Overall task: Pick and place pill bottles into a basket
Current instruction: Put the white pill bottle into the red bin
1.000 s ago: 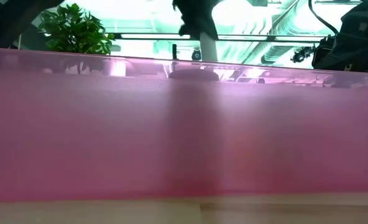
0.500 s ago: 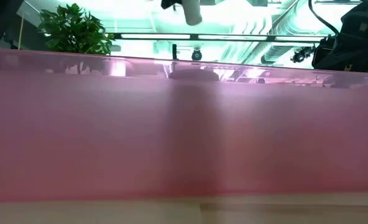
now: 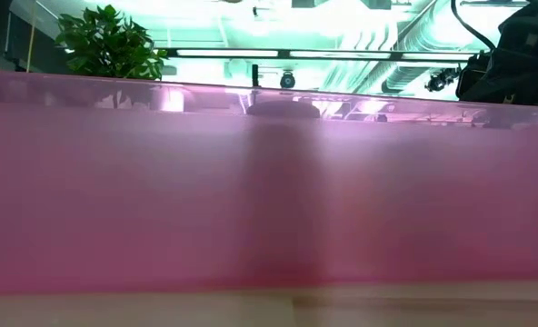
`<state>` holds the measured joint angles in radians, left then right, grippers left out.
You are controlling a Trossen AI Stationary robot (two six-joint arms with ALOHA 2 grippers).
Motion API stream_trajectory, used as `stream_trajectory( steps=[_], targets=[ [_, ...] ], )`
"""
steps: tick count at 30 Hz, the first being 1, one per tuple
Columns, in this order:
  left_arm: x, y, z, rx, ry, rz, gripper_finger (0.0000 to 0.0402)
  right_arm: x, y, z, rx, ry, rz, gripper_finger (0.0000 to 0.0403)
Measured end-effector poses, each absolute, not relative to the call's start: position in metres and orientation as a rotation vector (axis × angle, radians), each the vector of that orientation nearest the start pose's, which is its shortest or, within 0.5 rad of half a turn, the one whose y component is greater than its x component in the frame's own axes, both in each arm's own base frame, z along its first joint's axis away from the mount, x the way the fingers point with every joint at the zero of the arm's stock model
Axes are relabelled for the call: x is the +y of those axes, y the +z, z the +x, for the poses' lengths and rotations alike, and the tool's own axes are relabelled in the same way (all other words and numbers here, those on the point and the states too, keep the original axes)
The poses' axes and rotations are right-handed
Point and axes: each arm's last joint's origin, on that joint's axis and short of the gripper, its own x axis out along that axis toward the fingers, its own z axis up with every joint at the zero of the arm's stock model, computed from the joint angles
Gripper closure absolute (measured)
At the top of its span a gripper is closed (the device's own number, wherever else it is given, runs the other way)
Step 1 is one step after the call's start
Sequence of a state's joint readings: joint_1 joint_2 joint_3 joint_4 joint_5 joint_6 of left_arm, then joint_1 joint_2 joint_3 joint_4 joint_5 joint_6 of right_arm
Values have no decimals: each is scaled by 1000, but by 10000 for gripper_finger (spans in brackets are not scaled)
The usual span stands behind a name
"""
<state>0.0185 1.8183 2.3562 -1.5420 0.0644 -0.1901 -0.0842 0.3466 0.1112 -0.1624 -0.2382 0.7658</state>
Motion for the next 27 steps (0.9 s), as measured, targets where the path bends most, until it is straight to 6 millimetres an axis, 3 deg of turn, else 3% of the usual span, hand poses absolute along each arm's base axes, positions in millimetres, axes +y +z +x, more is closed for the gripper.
stream_trajectory(
  steps=[17,23,27],
  targets=[
    [-87,448,304,1019,122,-125,214,-2,157,112,438,7,831,91],
    [-105,437,300,1036,176,-99,214,-2,158,112,446,28,840,91],
    [-108,418,302,1111,209,-116,214,-1,158,113,444,50,844,91]
  ],
)
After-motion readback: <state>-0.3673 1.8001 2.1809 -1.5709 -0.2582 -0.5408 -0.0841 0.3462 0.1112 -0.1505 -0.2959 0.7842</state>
